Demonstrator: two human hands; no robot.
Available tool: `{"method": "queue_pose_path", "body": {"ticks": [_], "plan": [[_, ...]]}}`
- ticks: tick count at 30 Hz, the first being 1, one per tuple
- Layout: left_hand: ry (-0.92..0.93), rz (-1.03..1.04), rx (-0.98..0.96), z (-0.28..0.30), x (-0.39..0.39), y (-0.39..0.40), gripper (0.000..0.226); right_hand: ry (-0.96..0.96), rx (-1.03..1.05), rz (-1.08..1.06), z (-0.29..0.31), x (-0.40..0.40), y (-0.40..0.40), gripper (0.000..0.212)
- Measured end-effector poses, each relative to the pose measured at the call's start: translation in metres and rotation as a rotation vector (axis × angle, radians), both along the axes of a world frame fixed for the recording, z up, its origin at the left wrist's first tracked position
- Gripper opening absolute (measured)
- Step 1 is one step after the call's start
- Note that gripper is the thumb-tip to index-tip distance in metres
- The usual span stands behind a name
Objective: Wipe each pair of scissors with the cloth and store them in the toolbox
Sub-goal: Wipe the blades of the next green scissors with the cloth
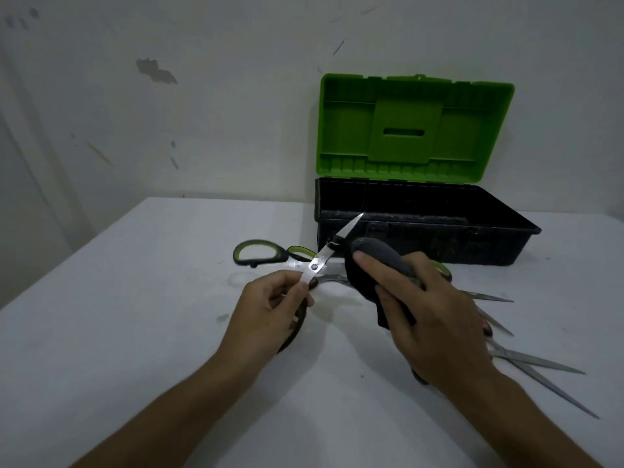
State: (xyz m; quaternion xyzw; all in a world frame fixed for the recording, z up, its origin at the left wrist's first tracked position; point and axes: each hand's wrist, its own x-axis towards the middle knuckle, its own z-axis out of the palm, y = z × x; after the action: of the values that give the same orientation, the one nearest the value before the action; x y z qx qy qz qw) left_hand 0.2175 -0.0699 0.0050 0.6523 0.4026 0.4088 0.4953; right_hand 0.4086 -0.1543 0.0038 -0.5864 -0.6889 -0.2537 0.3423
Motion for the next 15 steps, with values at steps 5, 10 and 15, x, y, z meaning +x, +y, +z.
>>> {"method": "queue_pose_path", "body": {"ticks": [5, 10, 15], "plan": [[-0.114, 0.026, -0.081, -0.006, 0.001, 0.000, 0.013, -0.060, -0.076, -0.038, -0.010, -0.011, 0.006, 0.050], [-0.133, 0.014, -0.050, -0.007, 0.002, 0.002, 0.012, -0.188, -0.087, -0.083, -0.017, -0.020, 0.014, 0.068], [-0.173, 0.044, -0.027, -0.005, 0.004, -0.002, 0.015, -0.250, -0.105, -0.189, -0.019, -0.028, 0.014, 0.075]]}}
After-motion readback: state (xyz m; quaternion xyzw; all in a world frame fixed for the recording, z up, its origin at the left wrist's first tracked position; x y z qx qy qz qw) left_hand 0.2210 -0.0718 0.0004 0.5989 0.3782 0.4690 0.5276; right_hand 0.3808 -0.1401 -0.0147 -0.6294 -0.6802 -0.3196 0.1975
